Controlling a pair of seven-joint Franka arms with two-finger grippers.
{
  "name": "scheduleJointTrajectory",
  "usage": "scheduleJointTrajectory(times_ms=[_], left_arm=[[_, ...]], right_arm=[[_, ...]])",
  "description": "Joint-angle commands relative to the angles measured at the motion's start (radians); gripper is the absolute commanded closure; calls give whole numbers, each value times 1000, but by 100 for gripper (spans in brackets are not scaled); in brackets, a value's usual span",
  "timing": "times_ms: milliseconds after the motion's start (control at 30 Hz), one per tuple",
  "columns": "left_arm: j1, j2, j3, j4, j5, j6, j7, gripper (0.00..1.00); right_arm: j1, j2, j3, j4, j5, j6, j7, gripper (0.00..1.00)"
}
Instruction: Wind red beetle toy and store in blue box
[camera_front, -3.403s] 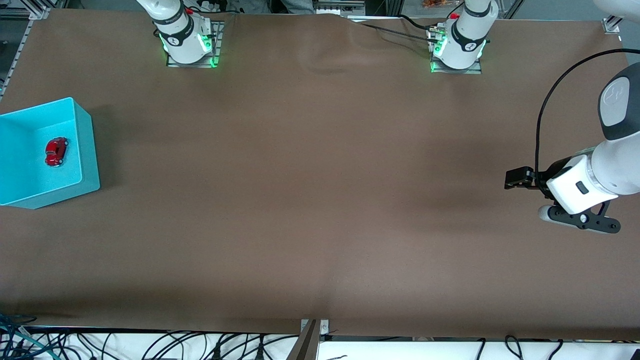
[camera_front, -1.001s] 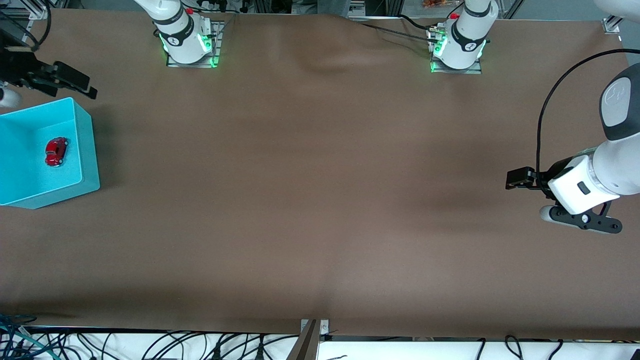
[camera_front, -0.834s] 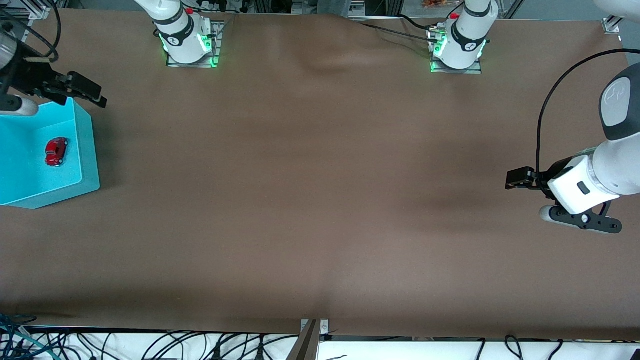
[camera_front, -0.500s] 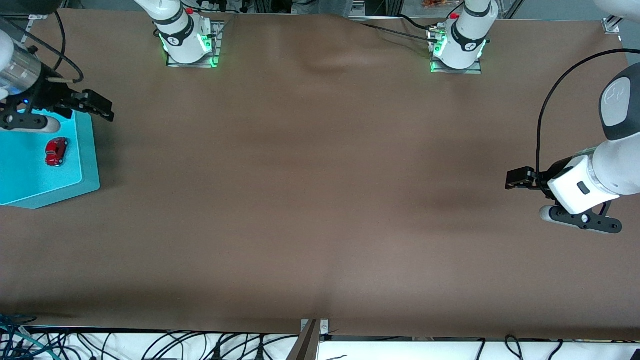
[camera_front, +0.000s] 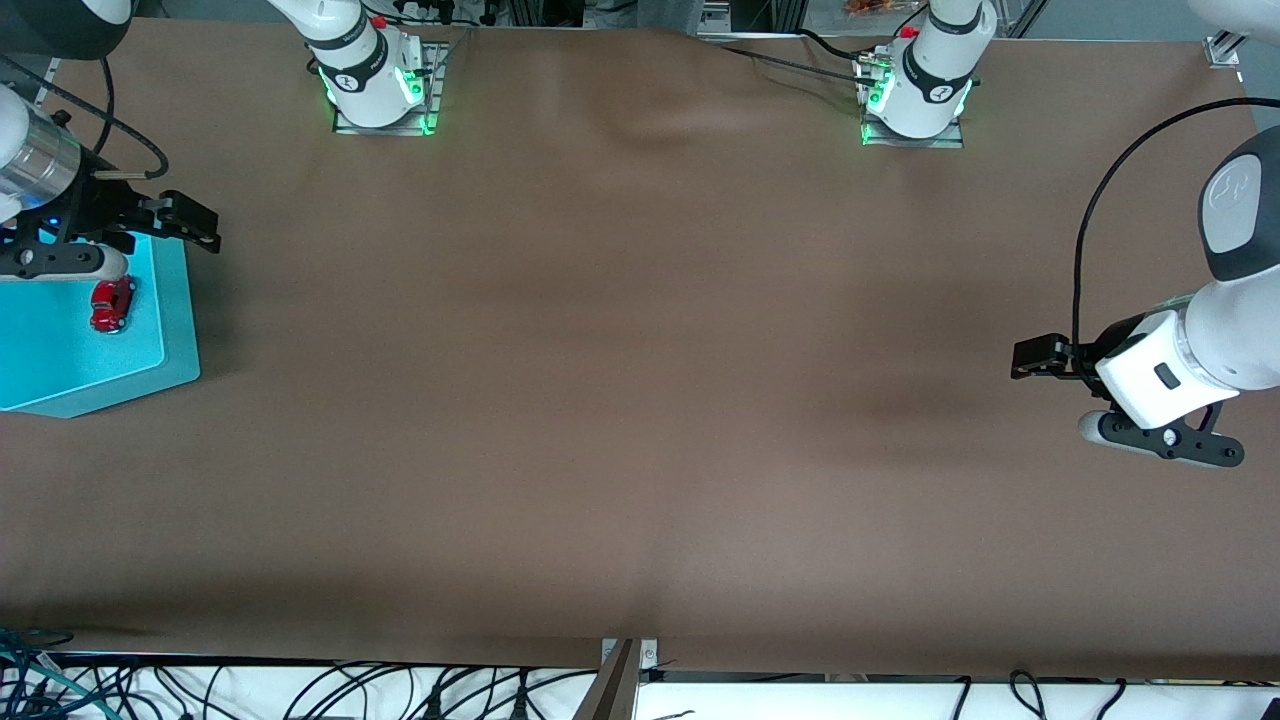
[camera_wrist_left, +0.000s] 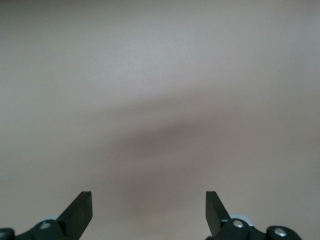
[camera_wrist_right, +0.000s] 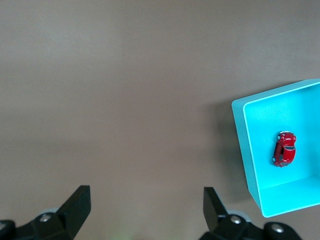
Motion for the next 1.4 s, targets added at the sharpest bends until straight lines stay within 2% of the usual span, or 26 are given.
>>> scheduleJointTrajectory(times_ms=[0,300,1368], left_arm=[[1,-4,6,9,-21,-2,23,0],[1,-4,4,9,-21,-2,23,0],[1,-4,4,9,-21,-2,23,0]], right_arm=[[-5,-2,5,-1,-5,5,19,0],[-5,0,-16,-1,-8,-1,44,0],[7,1,-9,18,-8,-10,53,0]])
